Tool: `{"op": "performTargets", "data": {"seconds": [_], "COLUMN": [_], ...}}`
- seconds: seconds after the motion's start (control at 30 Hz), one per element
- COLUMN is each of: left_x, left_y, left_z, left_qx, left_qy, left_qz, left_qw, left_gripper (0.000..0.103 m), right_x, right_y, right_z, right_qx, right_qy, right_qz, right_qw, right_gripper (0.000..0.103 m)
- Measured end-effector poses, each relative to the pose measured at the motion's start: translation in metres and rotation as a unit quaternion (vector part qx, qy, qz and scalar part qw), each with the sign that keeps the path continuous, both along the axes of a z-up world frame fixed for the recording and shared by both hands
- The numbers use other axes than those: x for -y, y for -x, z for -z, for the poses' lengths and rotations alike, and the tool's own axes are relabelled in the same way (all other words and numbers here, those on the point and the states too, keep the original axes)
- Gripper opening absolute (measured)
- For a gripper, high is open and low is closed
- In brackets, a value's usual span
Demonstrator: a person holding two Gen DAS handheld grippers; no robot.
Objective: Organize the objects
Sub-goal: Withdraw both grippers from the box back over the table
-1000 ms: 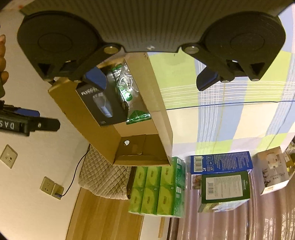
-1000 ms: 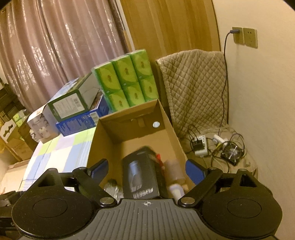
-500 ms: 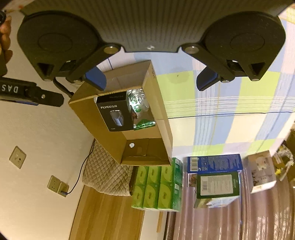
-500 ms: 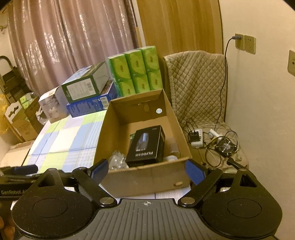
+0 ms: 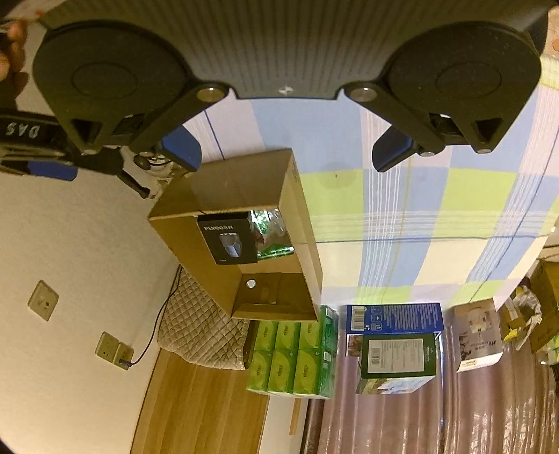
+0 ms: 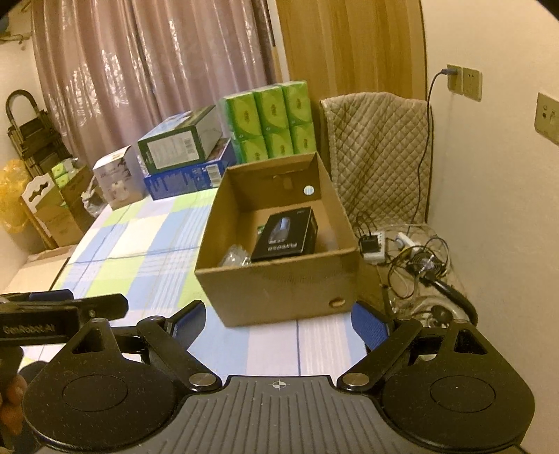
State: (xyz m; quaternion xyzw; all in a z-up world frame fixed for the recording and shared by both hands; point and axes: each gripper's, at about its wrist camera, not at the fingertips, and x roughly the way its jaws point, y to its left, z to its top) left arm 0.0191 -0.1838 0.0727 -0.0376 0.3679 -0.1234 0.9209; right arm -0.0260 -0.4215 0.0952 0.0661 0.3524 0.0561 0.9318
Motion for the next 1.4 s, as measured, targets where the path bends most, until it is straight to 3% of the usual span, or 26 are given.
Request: {"op": "performTargets", "data": {"seconds": [0.43, 1.4], "left_x": [-0.007, -0.009], "left_y": [0.027, 0.018], "left_z": [0.01, 0.018], "left_qx": [-0.01, -0.019], "left_qy": [-0.009, -0.002], "left_qz": [0.007, 0.004], "left_qw": [0.9999, 0.9998], "left_gripper": [0.102, 0.102], "right_x": [-0.01, -0.016], "right_y": [0.018, 0.008], "right_z": [0.012, 0.018], "right_qx": [-0.007, -0.013], "right_qy": [0.004, 0.005], "right_qz": [-0.01, -0.012], "right_qw": [1.0, 1.0], "right_gripper": [0.088, 0.088]}}
